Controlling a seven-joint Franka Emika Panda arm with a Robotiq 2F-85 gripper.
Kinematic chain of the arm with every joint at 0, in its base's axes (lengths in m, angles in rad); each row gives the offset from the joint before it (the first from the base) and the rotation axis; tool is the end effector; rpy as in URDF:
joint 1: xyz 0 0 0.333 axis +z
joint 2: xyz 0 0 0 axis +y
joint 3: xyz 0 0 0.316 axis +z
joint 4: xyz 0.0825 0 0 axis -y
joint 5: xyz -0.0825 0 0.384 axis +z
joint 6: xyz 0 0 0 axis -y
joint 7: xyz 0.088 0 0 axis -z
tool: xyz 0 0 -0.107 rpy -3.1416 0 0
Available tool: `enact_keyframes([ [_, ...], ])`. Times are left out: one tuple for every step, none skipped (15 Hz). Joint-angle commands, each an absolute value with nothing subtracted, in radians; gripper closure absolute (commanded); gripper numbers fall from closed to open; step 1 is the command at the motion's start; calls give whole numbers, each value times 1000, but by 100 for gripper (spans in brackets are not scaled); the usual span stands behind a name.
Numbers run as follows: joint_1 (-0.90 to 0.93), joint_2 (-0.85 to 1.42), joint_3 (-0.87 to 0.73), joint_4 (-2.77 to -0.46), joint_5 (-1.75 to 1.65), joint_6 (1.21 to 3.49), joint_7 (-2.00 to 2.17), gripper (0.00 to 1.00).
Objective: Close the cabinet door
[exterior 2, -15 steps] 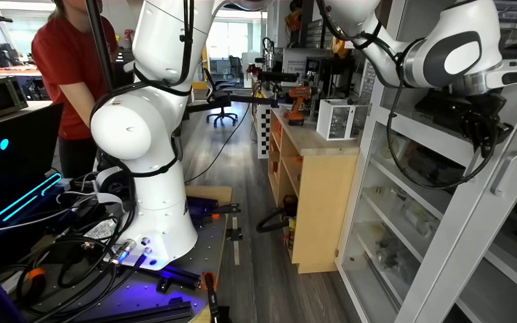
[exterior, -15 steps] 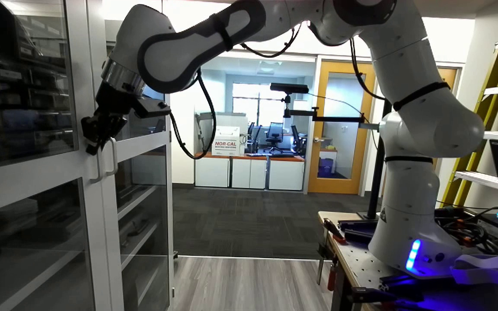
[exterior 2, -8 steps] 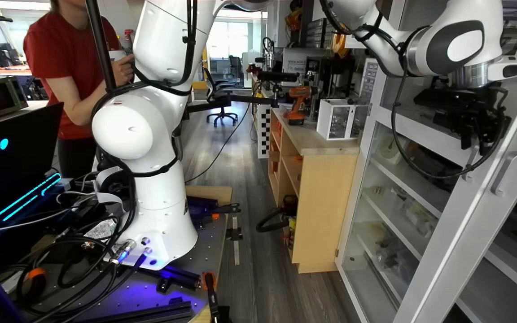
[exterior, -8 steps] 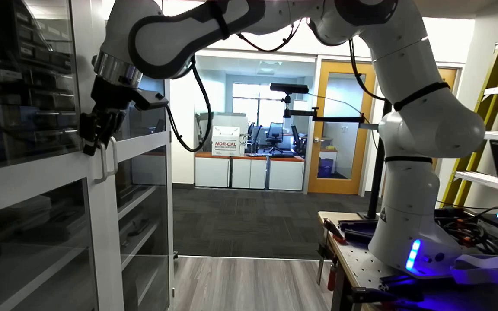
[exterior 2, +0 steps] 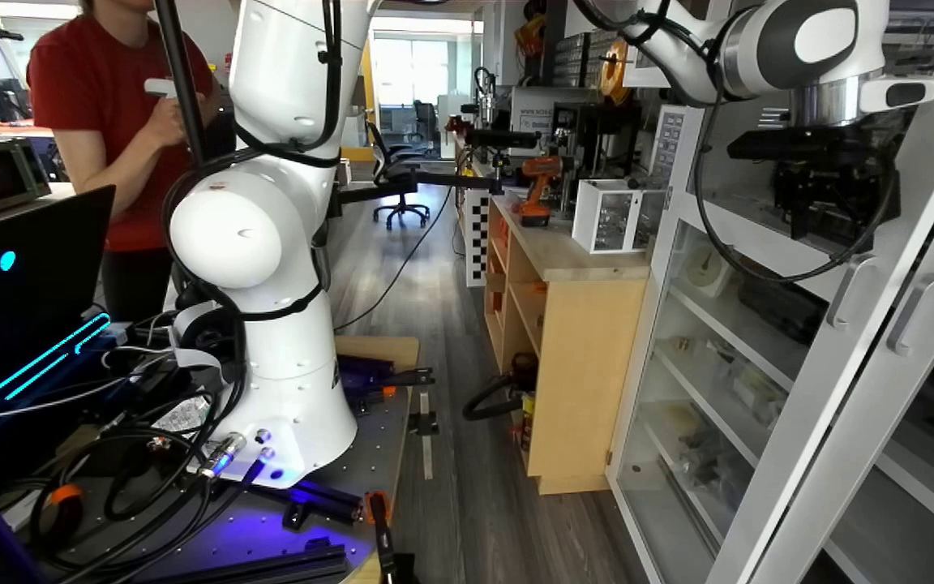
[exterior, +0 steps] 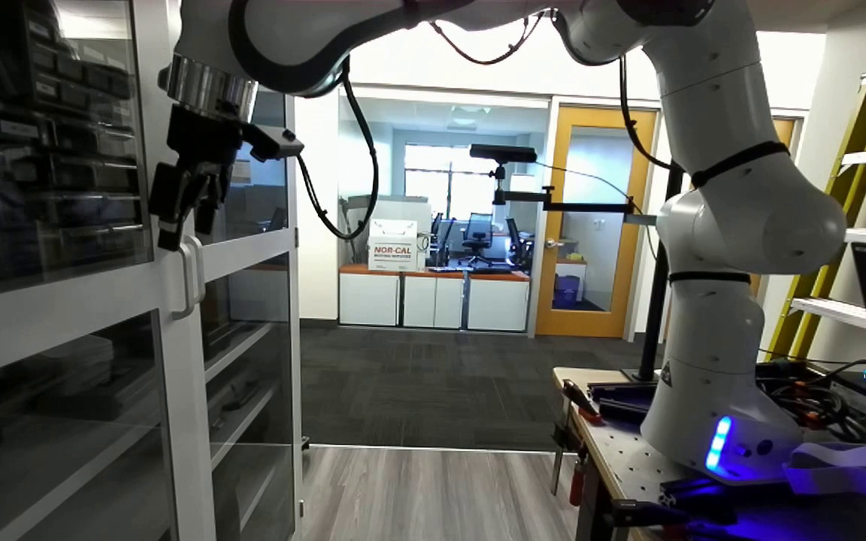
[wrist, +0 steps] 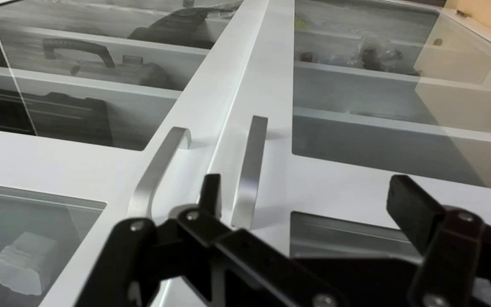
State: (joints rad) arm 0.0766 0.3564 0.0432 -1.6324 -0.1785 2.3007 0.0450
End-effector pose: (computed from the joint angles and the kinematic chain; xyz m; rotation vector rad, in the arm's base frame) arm 0.6846 0.0751 0.4455 2.9824 0.2510 0.4864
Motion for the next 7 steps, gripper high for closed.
enact_keyframes([
  [90,237,29,-1730,-196,2207,57,0],
  [88,221,33,-1740,-190,2187,57,0],
  [84,204,37,-1751,-175,2163,62,0],
  [80,188,42,-1763,-159,2144,52,0],
  [81,261,40,-1691,-175,2178,46,0],
  [81,245,42,-1704,-172,2164,46,0],
  [80,235,43,-1713,-171,2161,46,0],
])
